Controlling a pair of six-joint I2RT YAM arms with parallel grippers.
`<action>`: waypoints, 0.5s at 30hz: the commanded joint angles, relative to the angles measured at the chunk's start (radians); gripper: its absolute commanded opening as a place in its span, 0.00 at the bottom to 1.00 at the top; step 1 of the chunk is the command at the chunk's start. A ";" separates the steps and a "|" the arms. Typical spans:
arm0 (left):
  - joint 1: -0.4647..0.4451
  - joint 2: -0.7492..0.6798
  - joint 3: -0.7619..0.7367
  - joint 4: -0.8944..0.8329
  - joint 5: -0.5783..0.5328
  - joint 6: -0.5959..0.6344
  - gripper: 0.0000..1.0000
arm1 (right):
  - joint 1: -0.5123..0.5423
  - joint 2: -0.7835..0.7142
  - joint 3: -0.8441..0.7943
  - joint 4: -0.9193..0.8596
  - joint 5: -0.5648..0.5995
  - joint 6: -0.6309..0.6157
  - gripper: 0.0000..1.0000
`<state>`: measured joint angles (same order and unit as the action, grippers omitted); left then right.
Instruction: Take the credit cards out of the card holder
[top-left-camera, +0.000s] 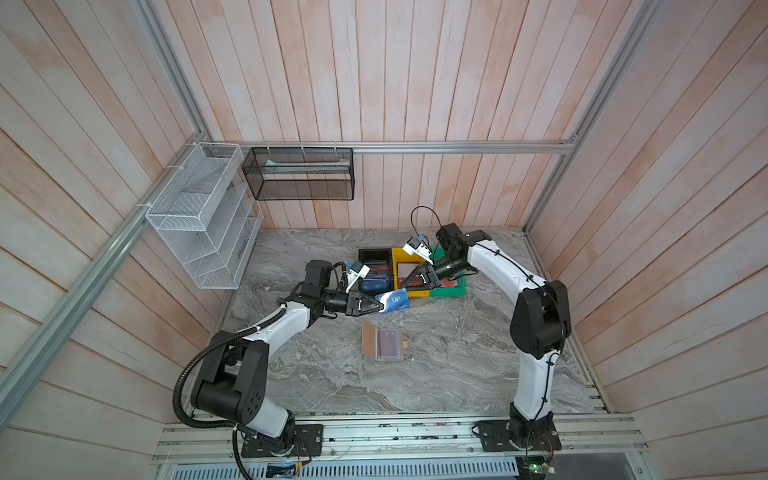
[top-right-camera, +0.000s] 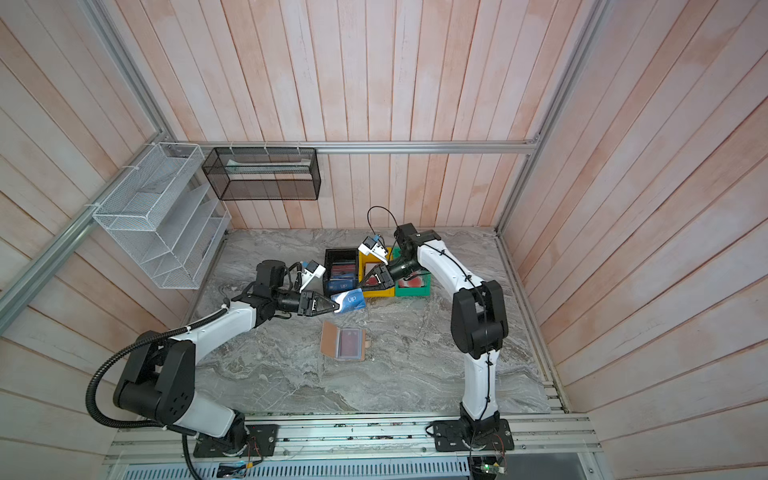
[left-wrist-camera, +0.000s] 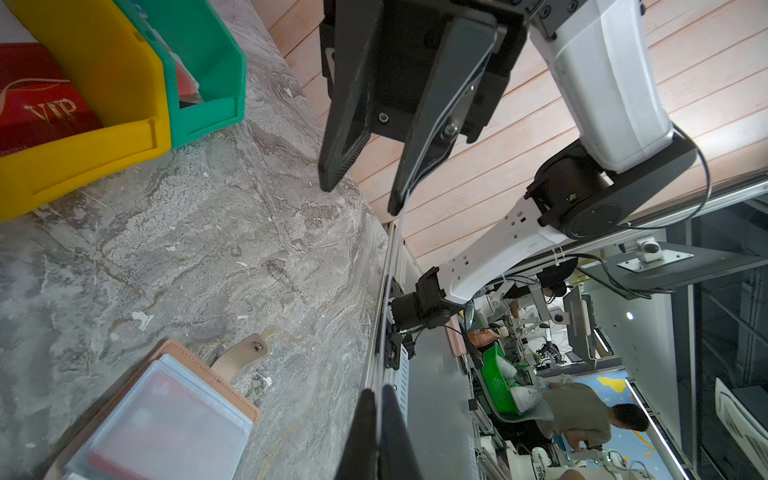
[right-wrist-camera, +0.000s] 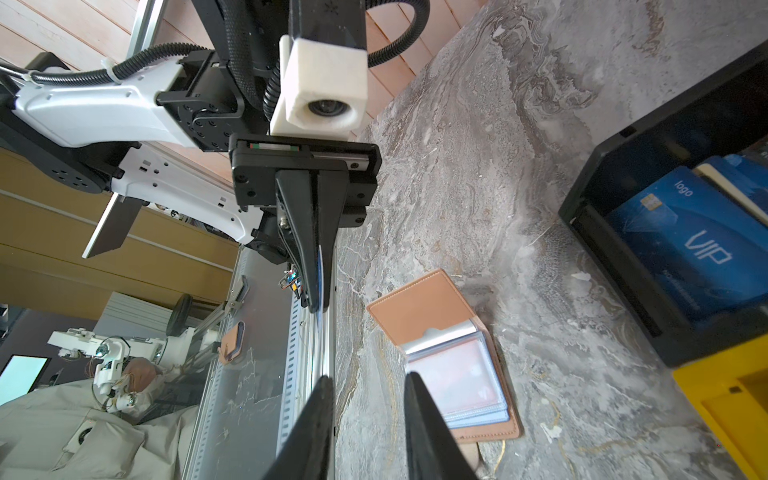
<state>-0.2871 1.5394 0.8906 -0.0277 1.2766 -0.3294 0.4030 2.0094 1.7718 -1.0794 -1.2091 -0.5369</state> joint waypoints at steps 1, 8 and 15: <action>0.006 0.032 0.043 -0.145 -0.016 0.130 0.00 | 0.002 -0.047 -0.005 -0.043 -0.008 -0.031 0.30; 0.006 0.060 0.090 -0.344 -0.028 0.320 0.00 | 0.006 -0.098 -0.048 -0.007 0.027 0.005 0.30; 0.006 0.062 0.137 -0.450 0.009 0.427 0.00 | 0.037 -0.104 -0.095 0.021 0.089 0.023 0.30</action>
<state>-0.2859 1.5944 0.9936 -0.4004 1.2556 0.0036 0.4225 1.9072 1.6936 -1.0653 -1.1614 -0.5232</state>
